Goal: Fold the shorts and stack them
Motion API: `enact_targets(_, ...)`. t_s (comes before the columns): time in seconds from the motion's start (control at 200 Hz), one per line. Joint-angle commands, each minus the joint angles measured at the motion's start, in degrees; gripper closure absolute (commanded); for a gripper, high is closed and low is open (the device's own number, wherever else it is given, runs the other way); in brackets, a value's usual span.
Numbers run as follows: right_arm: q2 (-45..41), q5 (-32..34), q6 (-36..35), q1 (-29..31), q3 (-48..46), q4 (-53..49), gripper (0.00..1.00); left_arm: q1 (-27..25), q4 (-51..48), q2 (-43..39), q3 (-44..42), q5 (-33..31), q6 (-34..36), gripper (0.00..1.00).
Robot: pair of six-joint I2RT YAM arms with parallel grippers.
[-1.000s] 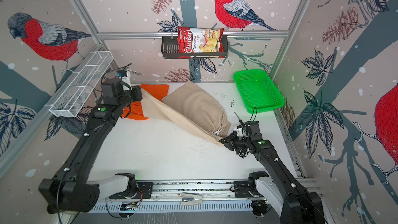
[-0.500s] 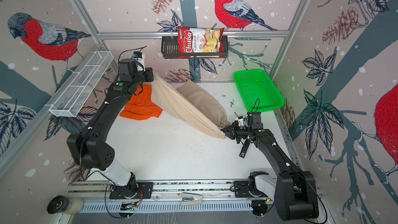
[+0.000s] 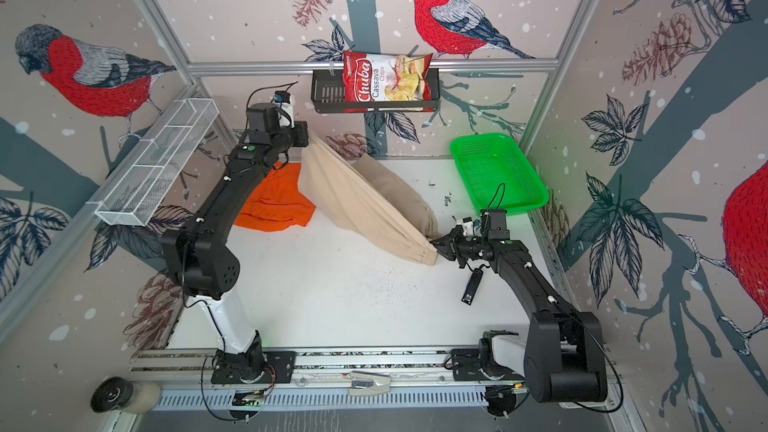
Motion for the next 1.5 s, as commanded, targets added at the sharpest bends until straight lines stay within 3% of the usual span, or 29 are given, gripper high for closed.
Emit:
enact_targets(0.0, 0.9, 0.9, -1.9, -0.4, 0.4, -2.9, 0.96, 0.2, 8.2, 2.0, 3.3, -4.1, 0.9, 1.0)
enact_targets(0.52, 6.4, 0.2, -3.3, -1.9, 2.6, -3.1, 0.95, -0.8, 6.2, 13.5, 15.4, -4.1, 1.2, 1.0)
enact_targets(1.361, 17.5, 0.6, -3.4, -3.9, 7.3, 1.0, 0.91, -7.1, 10.4, 26.2, 19.6, -10.7, 4.9, 1.0)
enact_targets(1.491, 17.2, 1.4, -3.2, -4.2, 7.7, 1.2, 0.84, -7.3, 11.0, 25.9, 18.9, -11.0, 4.5, 1.0)
